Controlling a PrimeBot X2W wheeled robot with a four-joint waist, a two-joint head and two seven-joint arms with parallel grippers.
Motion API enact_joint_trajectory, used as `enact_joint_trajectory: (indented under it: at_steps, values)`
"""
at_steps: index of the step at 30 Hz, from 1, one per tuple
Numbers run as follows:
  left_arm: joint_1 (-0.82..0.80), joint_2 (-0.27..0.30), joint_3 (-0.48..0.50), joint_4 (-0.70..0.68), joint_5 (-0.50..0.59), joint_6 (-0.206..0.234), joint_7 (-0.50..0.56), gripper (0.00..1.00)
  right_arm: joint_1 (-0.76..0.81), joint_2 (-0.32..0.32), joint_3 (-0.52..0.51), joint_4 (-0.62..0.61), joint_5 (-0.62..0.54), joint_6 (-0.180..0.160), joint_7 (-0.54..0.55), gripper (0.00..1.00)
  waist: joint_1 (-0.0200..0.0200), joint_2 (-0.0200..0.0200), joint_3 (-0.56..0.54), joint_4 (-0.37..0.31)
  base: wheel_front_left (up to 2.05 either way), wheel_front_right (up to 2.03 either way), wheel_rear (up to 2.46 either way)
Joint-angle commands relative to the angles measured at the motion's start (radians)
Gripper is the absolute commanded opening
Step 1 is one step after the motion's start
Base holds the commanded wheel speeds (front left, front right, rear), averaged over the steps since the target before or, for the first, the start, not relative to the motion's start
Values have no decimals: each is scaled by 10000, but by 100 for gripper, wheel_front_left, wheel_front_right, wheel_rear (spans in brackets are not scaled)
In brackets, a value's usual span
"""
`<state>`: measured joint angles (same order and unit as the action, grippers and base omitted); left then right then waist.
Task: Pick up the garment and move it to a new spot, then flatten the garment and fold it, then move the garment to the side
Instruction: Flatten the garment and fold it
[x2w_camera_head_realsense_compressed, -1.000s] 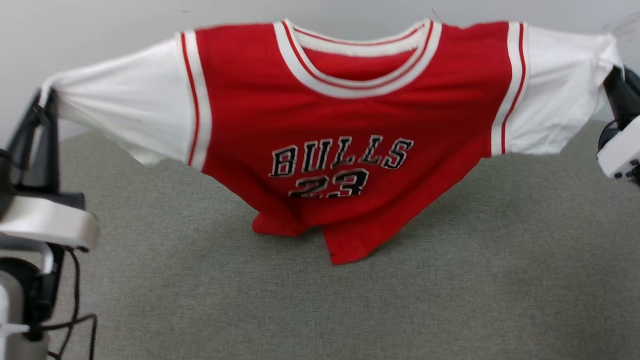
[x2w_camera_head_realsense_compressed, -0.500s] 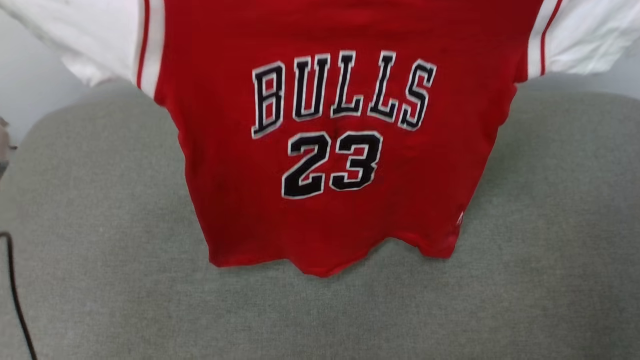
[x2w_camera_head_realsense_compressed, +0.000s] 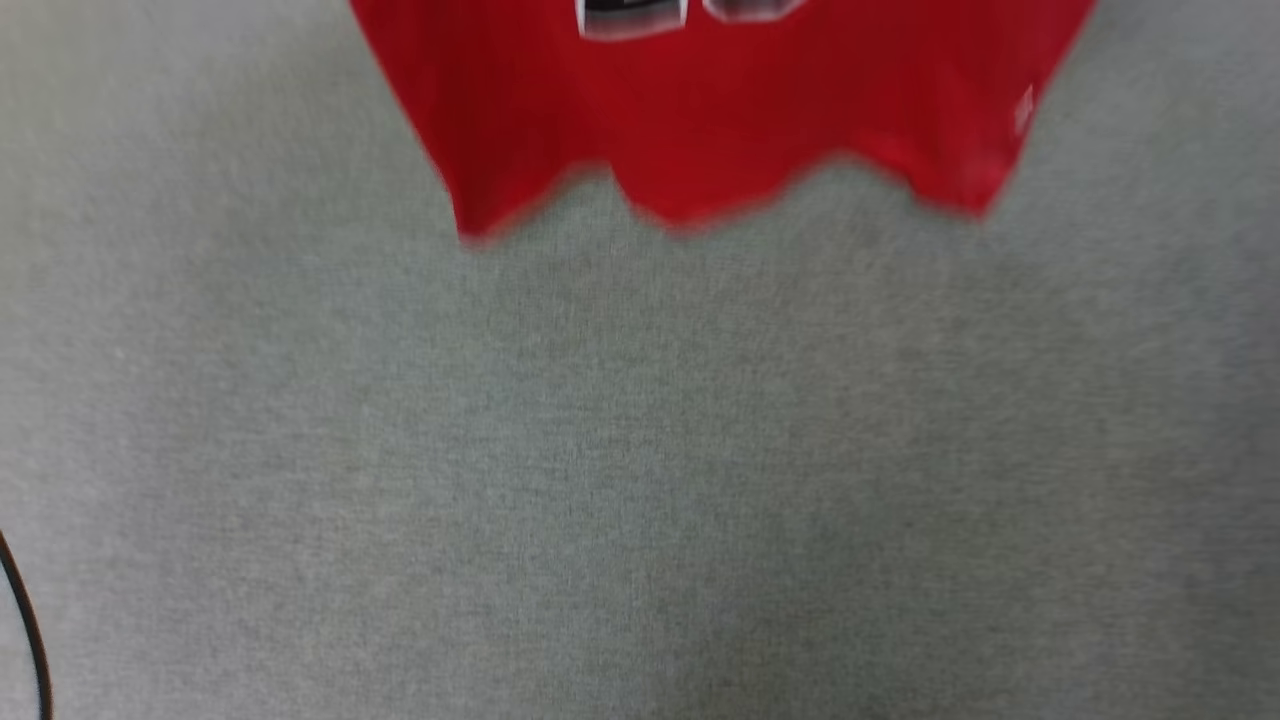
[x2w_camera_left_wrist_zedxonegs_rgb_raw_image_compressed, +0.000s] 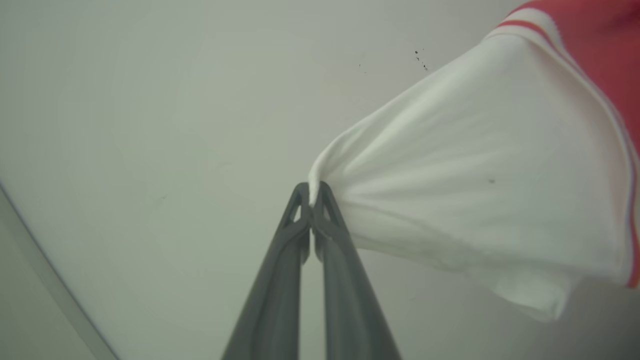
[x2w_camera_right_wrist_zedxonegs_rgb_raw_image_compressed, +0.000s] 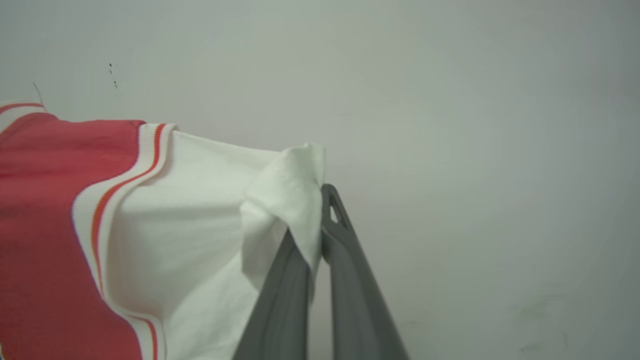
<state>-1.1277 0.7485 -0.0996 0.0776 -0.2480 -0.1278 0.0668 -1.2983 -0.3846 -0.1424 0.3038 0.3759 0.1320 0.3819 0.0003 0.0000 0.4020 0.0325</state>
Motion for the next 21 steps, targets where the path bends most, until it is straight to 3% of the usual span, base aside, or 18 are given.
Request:
enact_joint_trajectory:
  at_steps: [1,6,8,12,21]
  values:
    - [-150,76,29,100,43,58,-35,0,-151,-60,-61,83,-75,-25,-79,0,-3,0,855,209,0,0,0]
    - [-2945,-332,-751,1956,483,17,-1187,0,-2328,125,-121,1336,-844,-25,-860,0,-3,0,1884,413,0,0,0]
    - [-3609,-740,-804,2788,249,11,-1588,0,-2904,387,-567,1955,-922,-25,-1329,0,-3,0,2071,487,0,0,0]
    - [-4457,-868,-1139,3712,579,17,-2275,0,-3505,637,-801,2737,-1245,-25,-1963,0,-3,0,2322,568,0,0,0]
    - [-4165,-1675,-1698,5712,541,12,-3257,0,-2873,770,-579,4247,-740,-23,-3215,0,-3,0,2457,668,0,0,0]
